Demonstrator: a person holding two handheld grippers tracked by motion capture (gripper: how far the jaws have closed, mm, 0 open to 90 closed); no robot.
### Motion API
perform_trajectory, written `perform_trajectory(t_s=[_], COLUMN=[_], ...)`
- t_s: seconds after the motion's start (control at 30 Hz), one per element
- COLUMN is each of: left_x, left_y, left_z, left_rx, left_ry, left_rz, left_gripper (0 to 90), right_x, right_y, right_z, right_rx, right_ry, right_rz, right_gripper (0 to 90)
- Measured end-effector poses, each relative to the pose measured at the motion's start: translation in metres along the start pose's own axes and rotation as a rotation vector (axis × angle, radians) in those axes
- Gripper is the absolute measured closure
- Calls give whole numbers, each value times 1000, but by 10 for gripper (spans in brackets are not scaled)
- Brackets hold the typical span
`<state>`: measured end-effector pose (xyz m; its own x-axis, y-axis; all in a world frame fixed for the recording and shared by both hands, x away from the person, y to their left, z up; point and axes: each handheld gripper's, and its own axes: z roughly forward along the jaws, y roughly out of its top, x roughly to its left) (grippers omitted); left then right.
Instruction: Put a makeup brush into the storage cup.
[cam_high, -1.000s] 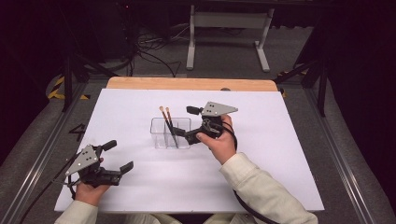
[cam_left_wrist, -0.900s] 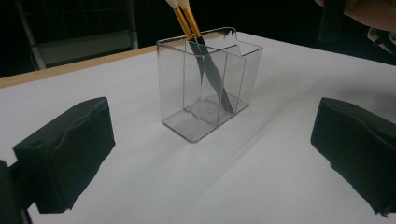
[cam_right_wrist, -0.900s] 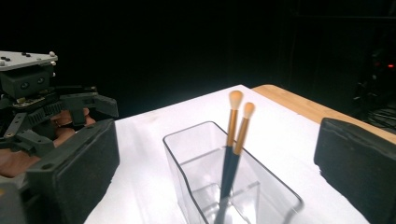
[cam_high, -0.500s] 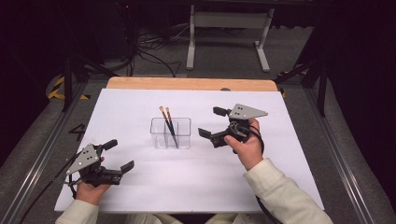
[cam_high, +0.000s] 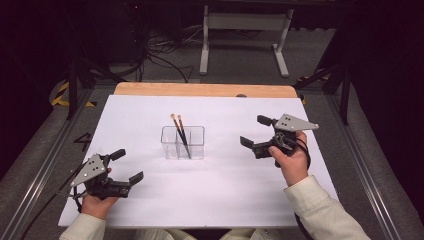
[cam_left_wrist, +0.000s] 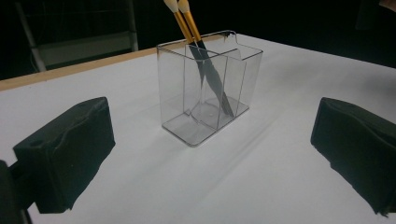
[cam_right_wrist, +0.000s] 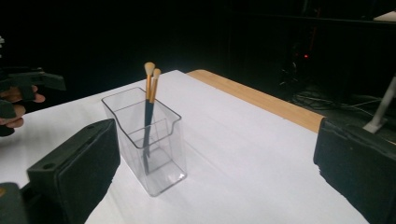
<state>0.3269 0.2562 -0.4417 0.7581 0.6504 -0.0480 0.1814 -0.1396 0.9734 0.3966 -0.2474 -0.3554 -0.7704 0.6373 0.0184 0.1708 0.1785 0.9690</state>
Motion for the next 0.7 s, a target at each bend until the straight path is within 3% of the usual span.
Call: perform_trajectory(t_s=[0.37,0.7], left_x=[0,2], left_y=[0,-1], left_z=[-1,-2], left_rx=[-10,-24], left_ry=[-7,-4], left_rz=[-15,-27], left_gripper=[2,2], right_x=[-20,-30], right_y=[-17,-38], right_z=[-32,-49], right_rx=[-3,-3], right_ry=[-68,-106], right_rz=[23,53], right_gripper=[11,13])
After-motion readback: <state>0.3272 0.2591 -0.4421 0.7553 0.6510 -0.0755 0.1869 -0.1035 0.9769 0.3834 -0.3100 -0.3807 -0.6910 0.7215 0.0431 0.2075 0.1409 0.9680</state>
